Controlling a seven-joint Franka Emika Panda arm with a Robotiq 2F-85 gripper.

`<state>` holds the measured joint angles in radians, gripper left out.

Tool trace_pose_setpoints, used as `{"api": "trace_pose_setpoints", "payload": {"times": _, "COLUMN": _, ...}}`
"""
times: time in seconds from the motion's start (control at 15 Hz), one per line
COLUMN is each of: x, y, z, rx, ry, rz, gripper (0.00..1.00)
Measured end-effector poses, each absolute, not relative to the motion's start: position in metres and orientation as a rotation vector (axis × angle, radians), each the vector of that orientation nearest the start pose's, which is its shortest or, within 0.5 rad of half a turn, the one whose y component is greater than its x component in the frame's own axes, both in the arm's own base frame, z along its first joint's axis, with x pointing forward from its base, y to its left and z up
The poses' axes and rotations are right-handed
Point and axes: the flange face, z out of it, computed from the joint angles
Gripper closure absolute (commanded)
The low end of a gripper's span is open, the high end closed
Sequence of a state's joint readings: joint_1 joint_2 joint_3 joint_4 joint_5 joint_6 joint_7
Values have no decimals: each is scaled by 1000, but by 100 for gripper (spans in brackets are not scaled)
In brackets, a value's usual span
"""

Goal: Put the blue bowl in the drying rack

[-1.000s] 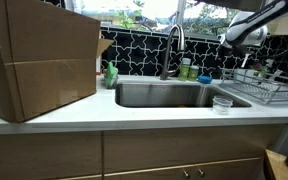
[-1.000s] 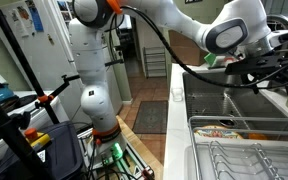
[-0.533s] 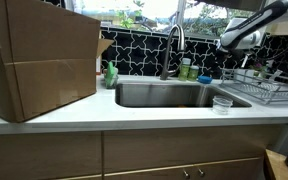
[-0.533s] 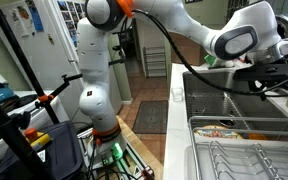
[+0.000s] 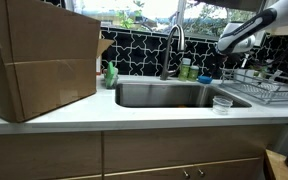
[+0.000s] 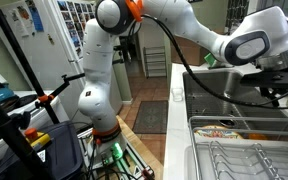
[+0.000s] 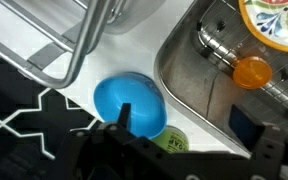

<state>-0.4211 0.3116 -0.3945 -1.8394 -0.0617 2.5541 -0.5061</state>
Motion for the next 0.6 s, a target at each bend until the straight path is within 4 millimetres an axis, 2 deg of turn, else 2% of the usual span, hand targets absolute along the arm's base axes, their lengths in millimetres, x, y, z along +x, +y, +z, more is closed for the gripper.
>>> {"api": "trace_pose_setpoints", "payload": {"times": 0.4, "x": 495, "y": -495, "z": 389, "rx": -3473, "ry": 479, "rz": -418, "gripper": 0}}
{"api": "trace_pose_setpoints", "payload": {"times": 0.47, "x": 500, "y": -497, "z": 385, "rx": -3472, "ry": 482, "rz": -419, "gripper": 3}}
{"api": "trace_pose_setpoints", "payload": {"times": 0.53, "x": 504, "y": -500, "z": 380, "rx": -3469, "ry": 482, "rz": -421, "gripper": 15}}
{"api": "trace_pose_setpoints", "payload": {"times": 0.6, "x": 508, "y": -502, "z": 376, "rx": -3464, "ry": 484, "rz": -426, "gripper": 19}}
